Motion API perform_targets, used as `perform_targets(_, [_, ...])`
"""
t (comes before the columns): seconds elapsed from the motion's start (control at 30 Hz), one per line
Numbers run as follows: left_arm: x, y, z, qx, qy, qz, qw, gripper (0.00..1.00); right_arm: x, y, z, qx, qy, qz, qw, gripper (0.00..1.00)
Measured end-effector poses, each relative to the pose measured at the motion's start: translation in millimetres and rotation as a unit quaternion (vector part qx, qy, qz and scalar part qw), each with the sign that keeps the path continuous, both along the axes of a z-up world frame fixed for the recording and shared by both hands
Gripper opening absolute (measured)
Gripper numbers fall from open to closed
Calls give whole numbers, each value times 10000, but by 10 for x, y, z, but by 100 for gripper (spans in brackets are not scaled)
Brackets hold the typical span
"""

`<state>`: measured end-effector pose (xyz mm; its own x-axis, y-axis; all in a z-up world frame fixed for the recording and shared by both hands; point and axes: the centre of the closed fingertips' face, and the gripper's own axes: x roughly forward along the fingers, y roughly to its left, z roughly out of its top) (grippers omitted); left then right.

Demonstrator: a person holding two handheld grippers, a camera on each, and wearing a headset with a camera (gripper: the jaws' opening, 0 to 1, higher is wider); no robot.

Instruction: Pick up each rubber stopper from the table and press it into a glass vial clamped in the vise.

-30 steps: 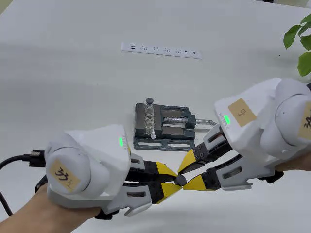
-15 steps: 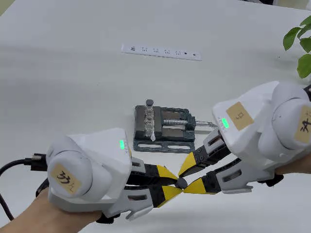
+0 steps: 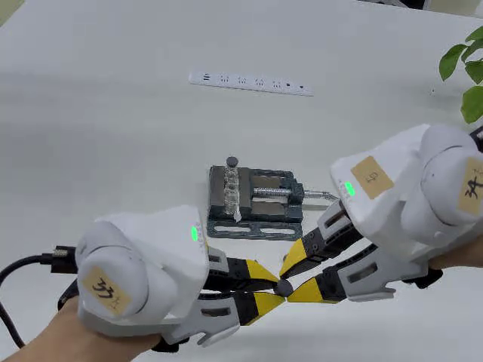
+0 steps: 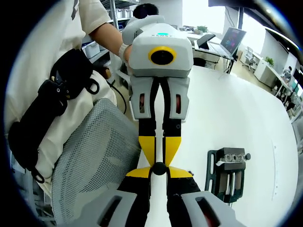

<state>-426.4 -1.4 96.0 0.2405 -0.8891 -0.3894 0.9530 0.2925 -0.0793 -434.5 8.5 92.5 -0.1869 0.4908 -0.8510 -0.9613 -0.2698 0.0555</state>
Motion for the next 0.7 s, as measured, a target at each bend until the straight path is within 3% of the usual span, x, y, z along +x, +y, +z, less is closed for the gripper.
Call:
perform_targets(0.27, [1,12,-12,-42,45,15,10000,3,-2,15,-7,1,122,-69,9999,6])
perform_targets(0.7, [34,49,-35,-76,46,121,9999,4,32,55,-28,-18,27,-51,10000,6])
